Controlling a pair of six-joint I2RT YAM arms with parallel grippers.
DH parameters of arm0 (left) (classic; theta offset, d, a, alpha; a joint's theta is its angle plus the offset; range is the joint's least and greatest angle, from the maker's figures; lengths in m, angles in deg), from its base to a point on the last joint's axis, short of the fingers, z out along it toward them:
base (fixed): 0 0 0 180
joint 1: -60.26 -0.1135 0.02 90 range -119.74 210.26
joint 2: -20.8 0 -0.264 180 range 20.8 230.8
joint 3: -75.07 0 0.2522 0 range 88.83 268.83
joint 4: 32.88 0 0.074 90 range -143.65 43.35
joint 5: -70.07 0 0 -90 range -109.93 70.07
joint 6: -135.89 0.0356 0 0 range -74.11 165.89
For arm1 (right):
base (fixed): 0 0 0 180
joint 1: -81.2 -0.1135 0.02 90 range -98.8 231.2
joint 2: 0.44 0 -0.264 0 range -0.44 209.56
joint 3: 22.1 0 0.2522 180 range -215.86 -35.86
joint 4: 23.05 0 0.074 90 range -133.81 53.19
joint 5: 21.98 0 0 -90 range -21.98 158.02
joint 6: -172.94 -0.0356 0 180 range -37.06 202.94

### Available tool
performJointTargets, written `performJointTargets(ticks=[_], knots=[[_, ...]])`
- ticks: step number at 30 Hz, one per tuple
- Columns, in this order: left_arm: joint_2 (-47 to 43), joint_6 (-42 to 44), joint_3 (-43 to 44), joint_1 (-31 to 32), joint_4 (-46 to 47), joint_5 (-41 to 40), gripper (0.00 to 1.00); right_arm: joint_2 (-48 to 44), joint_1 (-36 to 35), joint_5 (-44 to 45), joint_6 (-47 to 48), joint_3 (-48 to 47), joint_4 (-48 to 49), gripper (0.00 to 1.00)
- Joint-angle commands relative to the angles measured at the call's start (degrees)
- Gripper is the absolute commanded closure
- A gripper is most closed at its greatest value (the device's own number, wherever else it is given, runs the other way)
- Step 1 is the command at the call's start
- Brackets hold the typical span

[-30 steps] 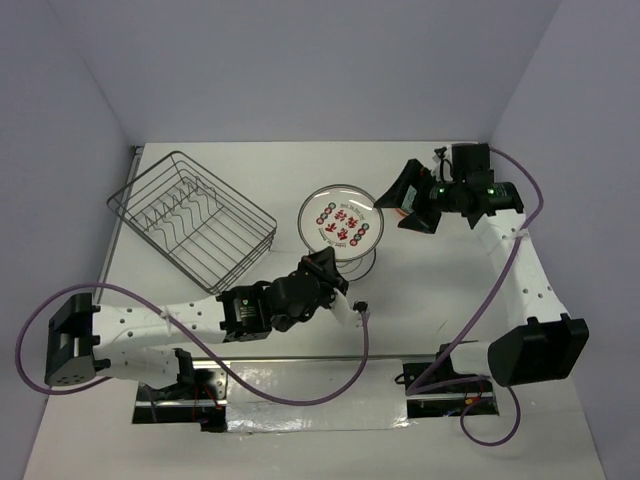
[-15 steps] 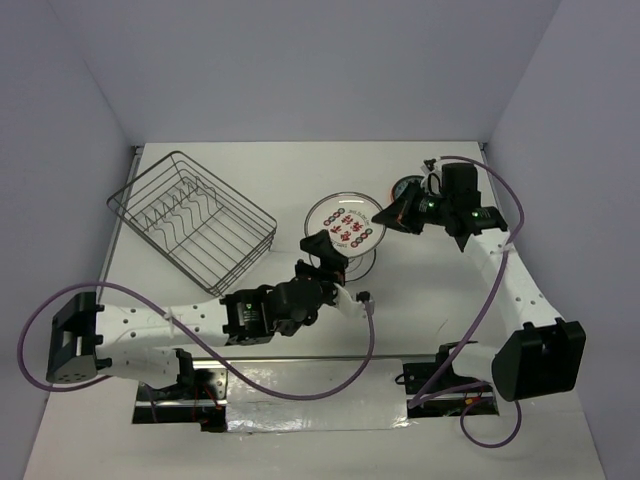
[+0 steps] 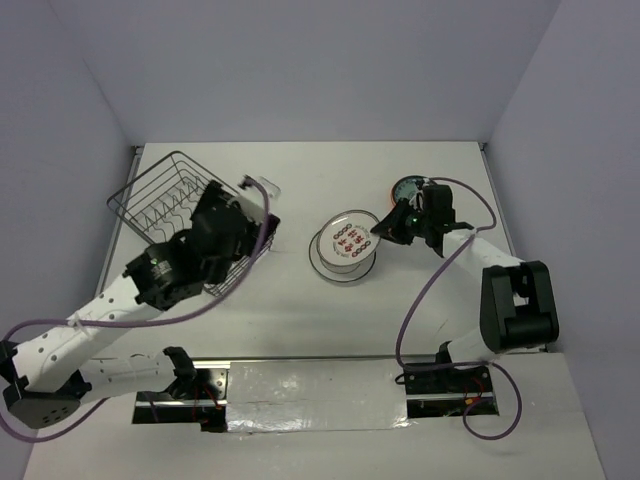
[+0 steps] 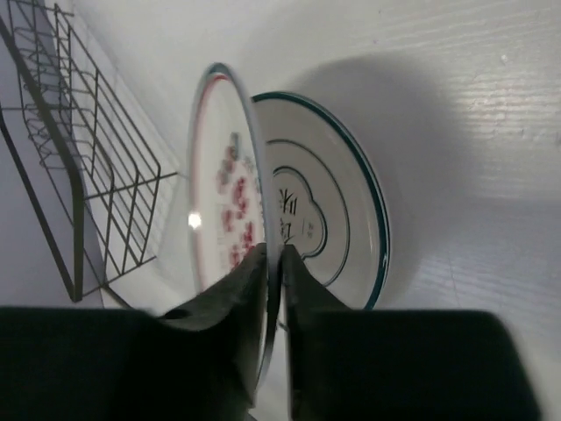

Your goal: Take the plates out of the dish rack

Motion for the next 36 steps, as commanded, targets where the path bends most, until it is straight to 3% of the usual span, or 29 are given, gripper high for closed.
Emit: performJointTargets(ticks=[1,3,7,9,11,14,15,18,21,22,23,27,30,36], knots=[[0.52,-17.98,5.53,-6.82,-12.16,-0.72,0.01,1.59,-1.01,-0.69,1.74,-0.56,8.37,0.69],[3.67,-21.96,9.05,-13.12,-16.58,0.76,0.01,2.12,-2.93,2.55,3.84,-1.17,4.53,0.46],[8.87,-28.22,12.31,-25.36,-21.26,15.86,0.01,2.65,-14.0,17.03,7.72,-4.6,-7.69,0.38],[9.49,-29.88,13.45,-32.39,-19.94,19.04,0.0,1.52,-16.03,26.67,5.1,-5.48,-15.14,0.36],[8.09,-32.17,13.45,-38.96,-16.1,22.9,0.0,-0.5,-16.57,29.18,2.72,-4.7,-18.16,0.31],[8.69,-33.93,15.73,-44.18,-15.01,24.68,0.01,-0.6,-18.4,39.96,-0.27,-9.69,-32.72,0.25],[9.22,-33.93,16.52,-44.19,-15.62,23.98,0.01,-0.86,-18.59,48.62,-2.8,-13.1,-41.56,0.21],[9.49,-33.85,16.36,-44.46,-14.85,23.09,0.0,-6.12,-18.42,54.41,-2.49,-16.46,-48.31,0.16],[8.17,-33.76,13.02,-45.07,-13.0,23.36,0.01,-12.19,-18.5,53.02,1.64,-20.68,-49.29,0.16],[7.39,-33.67,11.53,-45.16,-12.65,23.62,0.0,-13.68,-18.5,47.71,3.83,-21.21,-48.07,0.13],[7.12,-33.5,11.08,-45.16,-12.47,23.88,0.01,-16.31,-18.59,45.3,7.16,-21.91,-45.97,0.0],[5.89,-32.53,11.51,-45.25,-13.51,21.19,0.01,-22.56,-19.03,42.11,9.91,-27.27,-48.23,0.0],[5.53,-32.53,13.62,-45.51,-14.75,15.82,0.0,-27.05,-19.12,47.03,14.04,-35.96,-53.23,0.0],[3.43,-37.0,16.0,-45.6,-17.38,14.4,0.0,-30.3,-19.12,55.02,21.07,-50.12,-62.03,0.0]])
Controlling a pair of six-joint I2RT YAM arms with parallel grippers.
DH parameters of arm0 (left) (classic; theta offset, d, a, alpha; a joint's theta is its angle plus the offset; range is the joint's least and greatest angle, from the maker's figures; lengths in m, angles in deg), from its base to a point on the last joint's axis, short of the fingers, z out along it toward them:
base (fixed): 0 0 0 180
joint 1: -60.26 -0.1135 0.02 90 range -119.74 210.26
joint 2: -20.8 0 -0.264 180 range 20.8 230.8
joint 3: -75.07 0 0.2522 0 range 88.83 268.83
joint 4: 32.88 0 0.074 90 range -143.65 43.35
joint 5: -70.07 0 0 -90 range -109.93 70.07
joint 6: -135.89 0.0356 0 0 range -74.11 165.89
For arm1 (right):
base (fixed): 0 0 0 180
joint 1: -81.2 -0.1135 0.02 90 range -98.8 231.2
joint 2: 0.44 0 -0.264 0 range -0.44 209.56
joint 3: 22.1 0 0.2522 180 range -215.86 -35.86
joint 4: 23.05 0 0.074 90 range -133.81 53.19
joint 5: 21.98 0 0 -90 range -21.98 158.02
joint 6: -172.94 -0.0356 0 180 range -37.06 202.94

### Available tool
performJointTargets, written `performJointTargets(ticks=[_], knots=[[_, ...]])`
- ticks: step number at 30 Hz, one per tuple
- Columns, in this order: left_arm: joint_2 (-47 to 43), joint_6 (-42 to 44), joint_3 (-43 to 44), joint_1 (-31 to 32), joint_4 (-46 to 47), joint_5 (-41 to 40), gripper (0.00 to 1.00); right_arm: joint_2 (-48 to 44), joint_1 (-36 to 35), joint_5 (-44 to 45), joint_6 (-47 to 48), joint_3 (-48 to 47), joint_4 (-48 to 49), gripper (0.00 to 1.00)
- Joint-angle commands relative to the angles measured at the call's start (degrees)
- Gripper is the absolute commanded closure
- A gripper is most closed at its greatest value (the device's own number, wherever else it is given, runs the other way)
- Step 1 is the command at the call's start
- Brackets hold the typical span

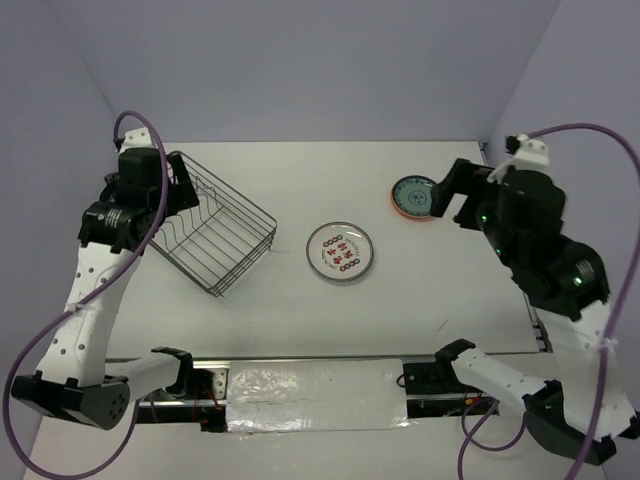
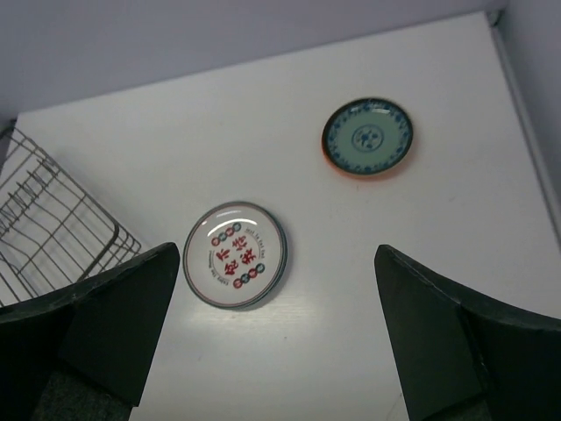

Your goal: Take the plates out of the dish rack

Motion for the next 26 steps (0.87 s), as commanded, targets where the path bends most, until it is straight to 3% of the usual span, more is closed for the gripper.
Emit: performJointTargets(ticks=[1,12,26], knots=[[-3.55,-3.81,2.34,-0.33,-1.34,-3.2,0.0,-2.35,-0.34,6.44,5.48,-6.58,-7.96,0.0],[-9.79,-1.18,-6.35,0.72,-1.96,-6.72,0.0,-8.33,-0.43,7.77,5.04,-11.88,-14.64,0.0],[-9.79,-0.39,-7.07,3.18,-2.14,-11.73,0.0,-8.95,-0.34,7.95,3.81,-8.54,-12.8,0.0]])
